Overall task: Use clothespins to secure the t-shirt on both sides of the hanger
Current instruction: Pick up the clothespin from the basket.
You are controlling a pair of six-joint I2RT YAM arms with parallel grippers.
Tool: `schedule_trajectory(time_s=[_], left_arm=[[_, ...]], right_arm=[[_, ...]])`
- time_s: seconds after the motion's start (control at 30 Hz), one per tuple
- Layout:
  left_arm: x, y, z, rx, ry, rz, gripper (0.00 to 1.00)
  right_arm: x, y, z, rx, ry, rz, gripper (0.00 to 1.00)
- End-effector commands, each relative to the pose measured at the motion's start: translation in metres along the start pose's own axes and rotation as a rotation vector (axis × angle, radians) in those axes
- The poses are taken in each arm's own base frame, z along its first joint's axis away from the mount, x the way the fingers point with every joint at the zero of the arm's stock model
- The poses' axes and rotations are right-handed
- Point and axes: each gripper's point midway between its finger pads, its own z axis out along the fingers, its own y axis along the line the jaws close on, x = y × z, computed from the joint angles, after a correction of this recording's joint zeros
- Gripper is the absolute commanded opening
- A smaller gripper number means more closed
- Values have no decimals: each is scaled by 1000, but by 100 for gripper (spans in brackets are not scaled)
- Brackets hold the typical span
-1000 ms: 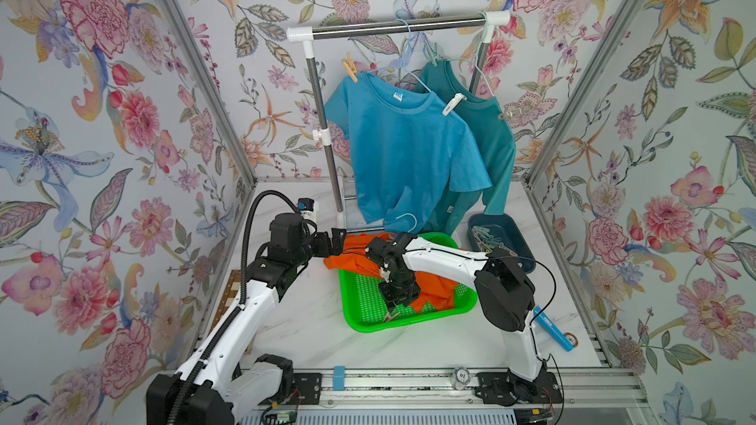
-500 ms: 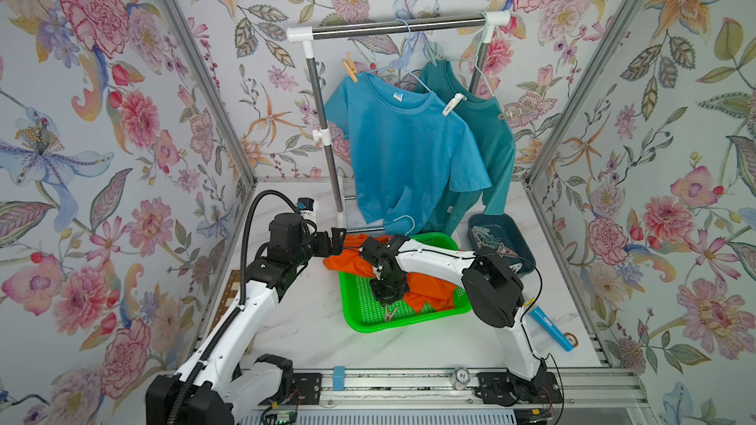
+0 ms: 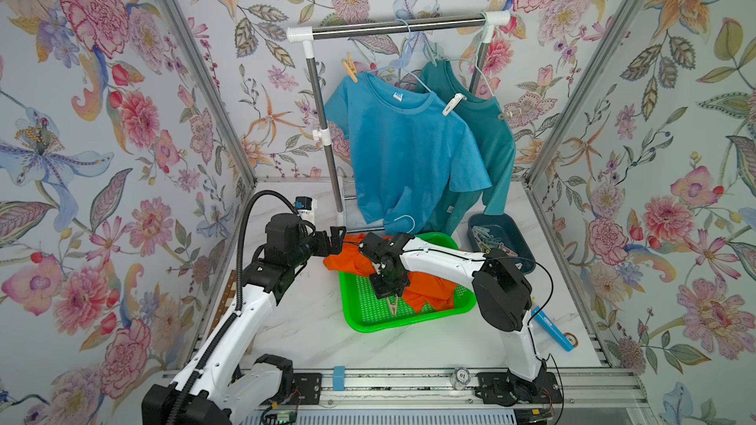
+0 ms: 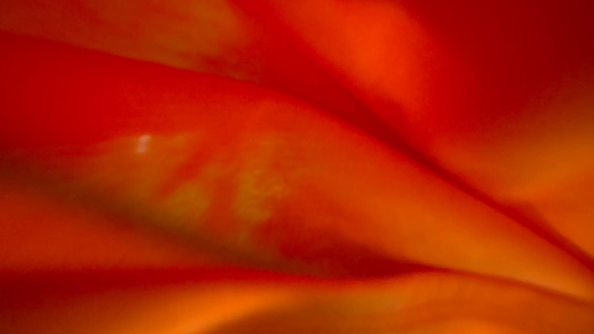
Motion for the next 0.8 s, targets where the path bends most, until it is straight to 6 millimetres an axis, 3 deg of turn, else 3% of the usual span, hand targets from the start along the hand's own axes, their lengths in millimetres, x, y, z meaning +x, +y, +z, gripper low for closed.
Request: schedule_trajectory(time_s=[0.0, 0.1, 0.23, 0.43, 0.63, 0.77], left_arm=[[-30, -6, -15, 21, -100, -4, 100], [-40, -10, -22, 46, -154, -24, 100], [-44, -29, -24, 185, -208, -84, 100], [-39, -97, -27, 611, -218, -197, 100], [-21, -176, -23, 795, -130, -138, 100], [-21, -190, -18, 893, -109, -223, 100]], right_arm=[[-34, 23, -88, -128, -253, -59, 0], [-47, 21, -140, -227, -411, -53, 0], [-65, 3, -198, -450, -620, 1, 0], [-76, -35, -274, -730, -897, 38, 0], [-66, -46, -314, -868, -1030, 3, 0], [-59, -43, -326, -916, -1067, -27, 0]])
